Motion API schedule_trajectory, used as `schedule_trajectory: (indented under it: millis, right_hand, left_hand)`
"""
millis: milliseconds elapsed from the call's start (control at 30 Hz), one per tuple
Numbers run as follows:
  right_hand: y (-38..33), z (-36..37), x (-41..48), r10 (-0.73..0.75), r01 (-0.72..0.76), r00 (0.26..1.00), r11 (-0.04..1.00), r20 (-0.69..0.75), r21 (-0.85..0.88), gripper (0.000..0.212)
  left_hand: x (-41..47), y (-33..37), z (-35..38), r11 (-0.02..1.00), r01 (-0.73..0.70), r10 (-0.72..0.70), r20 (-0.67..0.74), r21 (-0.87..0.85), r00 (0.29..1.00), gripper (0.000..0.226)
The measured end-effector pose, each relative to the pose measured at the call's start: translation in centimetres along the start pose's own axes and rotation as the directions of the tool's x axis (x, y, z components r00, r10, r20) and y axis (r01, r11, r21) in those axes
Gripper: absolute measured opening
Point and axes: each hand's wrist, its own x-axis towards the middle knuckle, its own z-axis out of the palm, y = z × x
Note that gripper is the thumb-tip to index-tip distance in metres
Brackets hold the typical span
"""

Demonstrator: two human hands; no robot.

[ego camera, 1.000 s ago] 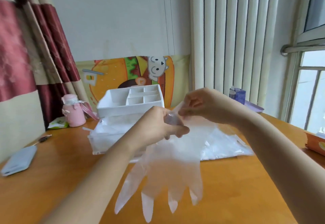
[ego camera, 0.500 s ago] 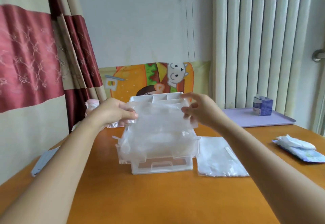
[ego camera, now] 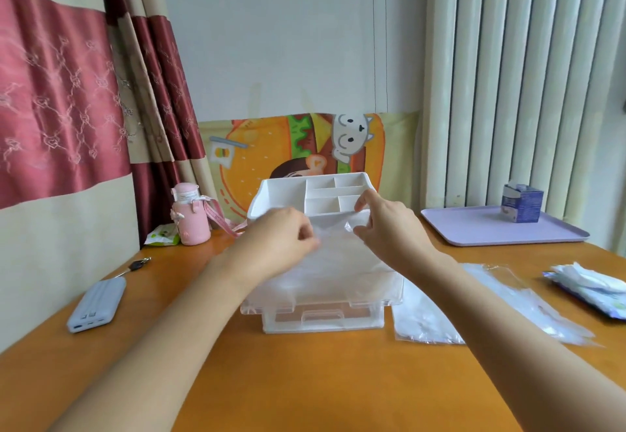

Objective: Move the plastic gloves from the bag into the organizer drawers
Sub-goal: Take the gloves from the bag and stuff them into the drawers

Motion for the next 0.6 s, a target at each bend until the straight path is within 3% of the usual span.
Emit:
schedule_trajectory:
  millis: [100,233,300,400,467,600]
  right_hand:
    - [-0.3,-0.3,-0.4,0.002,-0.002,0.999,1.000,0.035,0.011,0.031]
    - [-0.3,-1.1,-0.6,-0.009,0.004,0.998,0.997,0.065,0.077,0.027]
    - [-0.3,-1.3,-0.6,-0.008,0.003,0.997,0.998,0.076,0.069,0.025]
    - [-0.5,-1.3,-0.4,0.000,-0.004,0.995,0.999,0.096,0.041,0.024]
    - [-0.7,-1.0,-0.1,0.017,-0.021,0.994,0.999,0.110,0.037,0.023]
    - [-0.5,-0.8,0.0,0.041,-0.037,0.998,0.996,0.043,-0.079,0.022]
  left_hand:
    - [0.8,-0.2,1.0,0.994,0.074,-0.090,0.235,0.075,0.968,0.042]
    - [1.2,-0.7,1.1,0.993,0.082,-0.102,0.257,0.088,0.961,0.059]
    - [0.6,-0.4,0.9,0.992,0.066,-0.079,0.113,0.111,0.990,0.051]
    - [0.0,0.3,0.2,0.998,-0.006,0.015,-0.143,0.066,0.990,0.013]
    - [0.1,0.5,-0.1,0.999,-0.051,0.052,-0.099,0.018,0.994,0.009]
    - [1.1,-0.5,1.1,0.999,-0.037,0.040,0.134,-0.025,0.990,0.017]
